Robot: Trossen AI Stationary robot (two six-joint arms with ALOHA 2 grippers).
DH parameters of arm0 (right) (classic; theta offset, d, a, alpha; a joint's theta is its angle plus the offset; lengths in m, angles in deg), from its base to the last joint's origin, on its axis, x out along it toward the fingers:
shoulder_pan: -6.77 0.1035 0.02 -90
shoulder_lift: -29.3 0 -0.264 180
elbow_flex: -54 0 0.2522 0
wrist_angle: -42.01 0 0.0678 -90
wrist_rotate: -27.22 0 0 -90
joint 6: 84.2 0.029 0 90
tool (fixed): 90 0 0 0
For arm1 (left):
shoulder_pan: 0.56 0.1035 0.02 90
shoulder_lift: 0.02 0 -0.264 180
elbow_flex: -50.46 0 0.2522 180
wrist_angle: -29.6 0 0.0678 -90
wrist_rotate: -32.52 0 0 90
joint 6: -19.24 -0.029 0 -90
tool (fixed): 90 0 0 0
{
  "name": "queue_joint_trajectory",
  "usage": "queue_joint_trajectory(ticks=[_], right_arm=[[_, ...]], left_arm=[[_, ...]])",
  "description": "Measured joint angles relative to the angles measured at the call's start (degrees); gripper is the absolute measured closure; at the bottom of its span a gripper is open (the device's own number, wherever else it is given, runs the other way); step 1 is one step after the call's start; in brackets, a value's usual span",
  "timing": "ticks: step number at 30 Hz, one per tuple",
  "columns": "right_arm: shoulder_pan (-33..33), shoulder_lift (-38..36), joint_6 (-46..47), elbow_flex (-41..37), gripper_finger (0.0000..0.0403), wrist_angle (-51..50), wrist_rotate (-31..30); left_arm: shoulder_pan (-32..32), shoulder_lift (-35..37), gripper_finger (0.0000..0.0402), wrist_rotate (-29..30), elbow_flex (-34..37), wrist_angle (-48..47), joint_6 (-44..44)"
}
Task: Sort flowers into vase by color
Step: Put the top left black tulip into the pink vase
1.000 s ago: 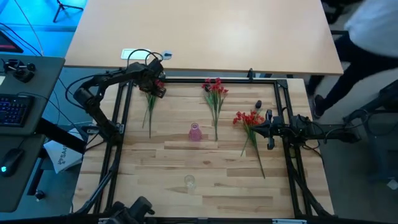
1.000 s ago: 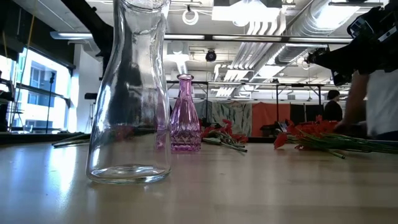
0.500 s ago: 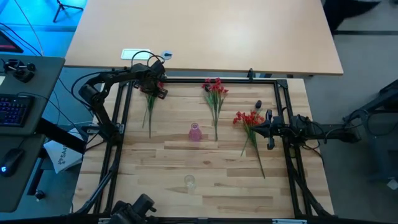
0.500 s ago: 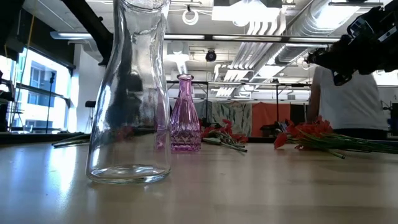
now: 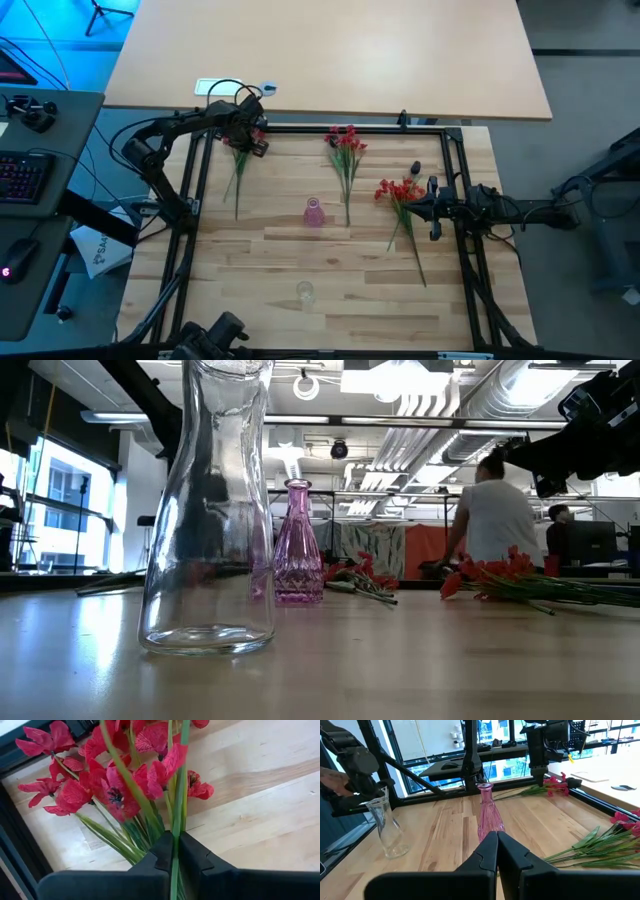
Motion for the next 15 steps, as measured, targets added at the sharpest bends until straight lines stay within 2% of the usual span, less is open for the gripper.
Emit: queue_joint_trajectory(ticks=[7, 15], right_arm=[[0.0, 0.0, 0.0, 0.0, 0.0403, 0.0, 0.0], [0.0, 0.0, 0.0, 0.0, 0.0403, 0.0, 0.0]], left_arm=[[0.0, 0.0, 0.0372, -0.5, 0.0, -1.8, -0.4], [-1.1, 0.0, 0.0370, -4.9, 0.0, -1.3, -0.9]])
